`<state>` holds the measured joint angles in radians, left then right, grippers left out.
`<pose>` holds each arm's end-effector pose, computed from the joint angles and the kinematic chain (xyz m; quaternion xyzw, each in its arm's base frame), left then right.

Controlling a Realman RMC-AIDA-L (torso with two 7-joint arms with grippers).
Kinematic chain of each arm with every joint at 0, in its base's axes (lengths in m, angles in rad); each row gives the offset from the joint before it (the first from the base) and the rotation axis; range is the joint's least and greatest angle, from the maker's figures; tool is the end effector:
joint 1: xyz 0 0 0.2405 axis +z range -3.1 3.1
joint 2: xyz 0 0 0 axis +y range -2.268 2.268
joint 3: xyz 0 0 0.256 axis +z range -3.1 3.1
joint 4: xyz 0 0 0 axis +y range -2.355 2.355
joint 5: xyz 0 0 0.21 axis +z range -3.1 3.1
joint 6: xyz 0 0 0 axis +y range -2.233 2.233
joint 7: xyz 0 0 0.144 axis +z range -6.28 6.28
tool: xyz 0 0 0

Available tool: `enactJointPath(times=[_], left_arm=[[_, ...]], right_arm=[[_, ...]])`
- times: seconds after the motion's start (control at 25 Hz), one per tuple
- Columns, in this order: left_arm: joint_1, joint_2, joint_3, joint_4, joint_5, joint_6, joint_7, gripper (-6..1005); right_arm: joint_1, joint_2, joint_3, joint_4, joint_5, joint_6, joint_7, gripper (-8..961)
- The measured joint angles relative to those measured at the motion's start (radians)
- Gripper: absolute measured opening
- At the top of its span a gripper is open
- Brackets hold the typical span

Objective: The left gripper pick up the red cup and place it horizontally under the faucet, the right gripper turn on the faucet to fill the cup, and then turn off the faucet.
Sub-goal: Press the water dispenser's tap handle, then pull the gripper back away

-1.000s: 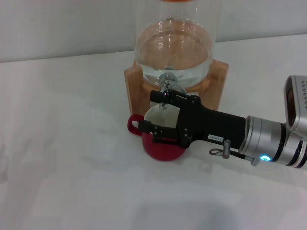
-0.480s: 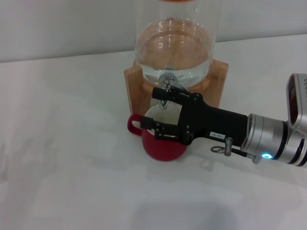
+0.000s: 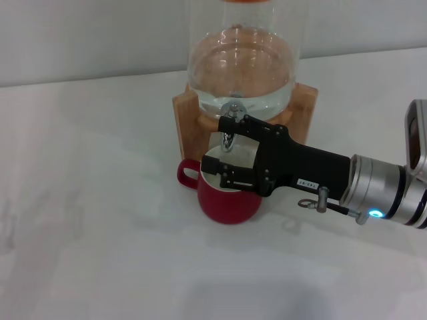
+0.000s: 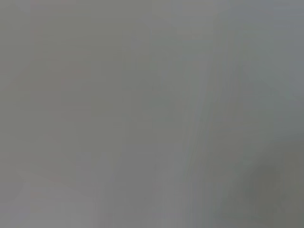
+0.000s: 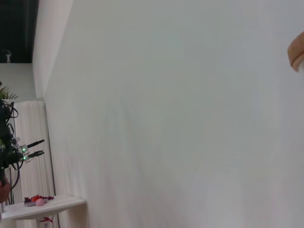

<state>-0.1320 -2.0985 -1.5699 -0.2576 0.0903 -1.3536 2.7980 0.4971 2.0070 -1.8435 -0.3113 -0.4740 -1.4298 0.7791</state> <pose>-0.3560 0.2458 0.0011 -0.6899 -0.2291 -0.3481 0.5919 0.2257 0.3121 -0.0473 -0.8726 0.1213 0.4311 0.1950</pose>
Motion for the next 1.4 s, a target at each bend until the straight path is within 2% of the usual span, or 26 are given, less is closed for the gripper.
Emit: enactJointPath(times=[0.56, 1.4], left_arm=[[0.000, -0.002, 0.001, 0.002, 0.002, -0.007, 0.000, 480], [0.000, 0.000, 0.002, 0.000, 0.002, -0.007, 0.000, 480]], right_arm=[[0.003, -0.009, 0.003, 0.000, 0.003, 0.003, -0.004, 839], [0.006, -0.010, 0.029, 0.000, -0.005, 0.031, -0.023, 837]])
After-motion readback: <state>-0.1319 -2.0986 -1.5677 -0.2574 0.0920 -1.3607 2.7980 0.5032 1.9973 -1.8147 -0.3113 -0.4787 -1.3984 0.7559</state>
